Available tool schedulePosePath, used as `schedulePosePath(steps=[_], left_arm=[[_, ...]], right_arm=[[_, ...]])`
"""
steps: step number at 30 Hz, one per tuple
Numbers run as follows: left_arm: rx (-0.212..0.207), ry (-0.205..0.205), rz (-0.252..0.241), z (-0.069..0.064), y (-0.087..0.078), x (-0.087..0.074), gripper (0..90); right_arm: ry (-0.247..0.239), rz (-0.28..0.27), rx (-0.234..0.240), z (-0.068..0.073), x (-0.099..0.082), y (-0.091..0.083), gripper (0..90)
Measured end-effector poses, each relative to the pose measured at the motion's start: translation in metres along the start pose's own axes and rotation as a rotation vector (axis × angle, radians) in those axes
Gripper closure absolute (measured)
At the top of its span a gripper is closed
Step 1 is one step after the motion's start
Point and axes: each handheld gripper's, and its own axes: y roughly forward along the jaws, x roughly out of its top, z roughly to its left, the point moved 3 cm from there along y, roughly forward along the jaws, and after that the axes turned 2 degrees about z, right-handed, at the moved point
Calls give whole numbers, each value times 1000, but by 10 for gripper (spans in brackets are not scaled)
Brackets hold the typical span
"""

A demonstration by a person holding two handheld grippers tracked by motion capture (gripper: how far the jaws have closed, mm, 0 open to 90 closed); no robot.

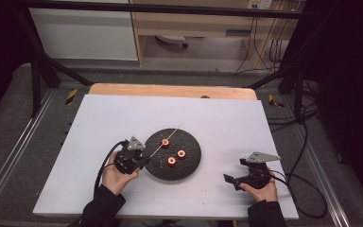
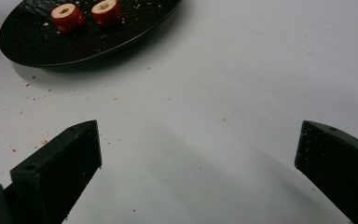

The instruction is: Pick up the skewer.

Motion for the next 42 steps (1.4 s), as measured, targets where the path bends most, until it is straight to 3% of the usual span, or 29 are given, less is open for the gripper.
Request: schedulePosePath(steps=[9, 20, 25, 32, 42], left_arm=[[-24, 3, -59, 3, -17, -20, 880], [-4, -27, -125, 8, -34, -50, 880], [-4, -30, -133, 10, -36, -59, 879], [-5, -22, -153, 12, -38, -66, 879], [-10, -16, -170, 11, -40, -73, 879]], right_arm=[[-31, 12, -3, 6, 6, 3, 9], [-32, 48, -7, 15, 18, 12, 8], [-52, 70, -3, 24, 31, 19, 6], [-79, 127, -35, 41, 58, 28, 13], [-70, 164, -42, 58, 90, 50, 22]])
